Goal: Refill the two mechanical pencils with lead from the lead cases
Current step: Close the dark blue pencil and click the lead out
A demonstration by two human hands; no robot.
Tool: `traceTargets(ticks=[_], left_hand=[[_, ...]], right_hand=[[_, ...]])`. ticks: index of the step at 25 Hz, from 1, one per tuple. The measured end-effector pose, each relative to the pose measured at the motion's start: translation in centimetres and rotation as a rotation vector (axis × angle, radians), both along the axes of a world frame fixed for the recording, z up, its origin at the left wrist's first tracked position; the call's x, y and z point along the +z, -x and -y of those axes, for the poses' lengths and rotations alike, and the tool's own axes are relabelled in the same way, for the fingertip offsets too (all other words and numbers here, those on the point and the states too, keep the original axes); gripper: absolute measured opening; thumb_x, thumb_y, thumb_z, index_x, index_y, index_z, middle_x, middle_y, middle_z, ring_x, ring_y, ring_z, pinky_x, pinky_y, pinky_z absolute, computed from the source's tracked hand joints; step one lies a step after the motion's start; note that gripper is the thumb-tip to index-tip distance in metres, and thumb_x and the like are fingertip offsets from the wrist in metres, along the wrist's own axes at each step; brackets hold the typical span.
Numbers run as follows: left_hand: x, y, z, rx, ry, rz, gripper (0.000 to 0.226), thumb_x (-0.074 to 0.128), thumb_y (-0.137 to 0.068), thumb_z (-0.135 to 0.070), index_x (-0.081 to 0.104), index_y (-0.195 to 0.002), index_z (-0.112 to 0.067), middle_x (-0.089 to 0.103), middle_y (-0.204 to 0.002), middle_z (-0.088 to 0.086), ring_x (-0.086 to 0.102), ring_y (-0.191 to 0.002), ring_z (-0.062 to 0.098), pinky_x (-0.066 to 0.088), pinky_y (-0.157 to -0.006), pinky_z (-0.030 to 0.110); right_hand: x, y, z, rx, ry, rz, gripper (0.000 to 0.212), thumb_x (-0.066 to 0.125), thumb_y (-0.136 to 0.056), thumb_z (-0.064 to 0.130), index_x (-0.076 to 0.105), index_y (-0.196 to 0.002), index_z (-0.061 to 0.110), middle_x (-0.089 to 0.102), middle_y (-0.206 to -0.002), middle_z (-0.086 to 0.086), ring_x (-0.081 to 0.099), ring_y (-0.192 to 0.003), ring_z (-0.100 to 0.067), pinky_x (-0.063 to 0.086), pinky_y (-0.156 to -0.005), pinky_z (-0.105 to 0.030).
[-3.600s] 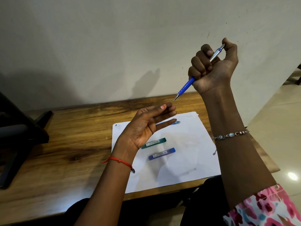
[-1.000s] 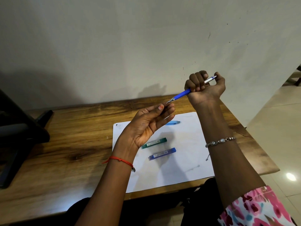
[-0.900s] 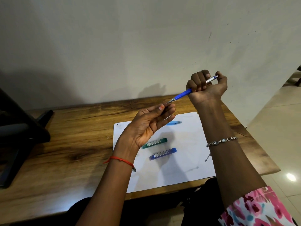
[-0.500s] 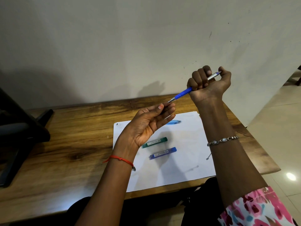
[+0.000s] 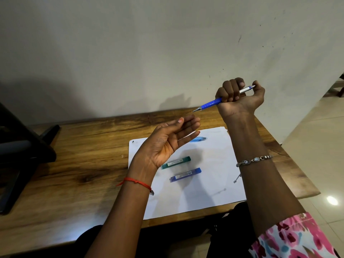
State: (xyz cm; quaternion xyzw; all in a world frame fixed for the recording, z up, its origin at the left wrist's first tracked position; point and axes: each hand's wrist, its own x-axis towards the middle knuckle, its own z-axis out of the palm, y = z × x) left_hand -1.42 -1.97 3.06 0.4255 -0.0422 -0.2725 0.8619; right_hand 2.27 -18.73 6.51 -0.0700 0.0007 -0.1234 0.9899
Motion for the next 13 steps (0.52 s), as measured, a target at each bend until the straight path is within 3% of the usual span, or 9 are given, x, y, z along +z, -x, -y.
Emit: traceTargets(ticks=[6, 13], left_hand=[[0.0, -0.15, -0.12, -0.032, 0.04, -0.024, 0.034, 0.034, -0.097, -0.017, 0.062, -0.102, 0.0, 0.074, -0.095, 0.011, 0.072, -0.087, 0.017, 0.058, -0.081, 0.029], [-0.09, -0.19, 0.0, -0.03, 0.05, -0.033, 0.035, 0.034, -0.097, -0.019, 0.062, -0.103, 0.002, 0.073, -0.096, 0.013, 0.071, -0.089, 0.019, 0.056, -0.083, 0.032]], right_hand=[[0.22, 0.04, 0.17, -0.025, 0.055, 0.012, 0.055, 0.026, -0.087, 0.04, 0.038, -0.044, 0.01, 0.022, -0.032, 0.002, 0.02, -0.025, -0.01, 0.013, -0.036, -0.013], [0.42, 0.23, 0.32, -0.03, 0.126, 0.021, 0.054, 0.025, -0.087, 0.041, 0.037, -0.044, 0.011, 0.022, -0.032, 0.003, 0.02, -0.026, -0.01, 0.013, -0.035, -0.014]])
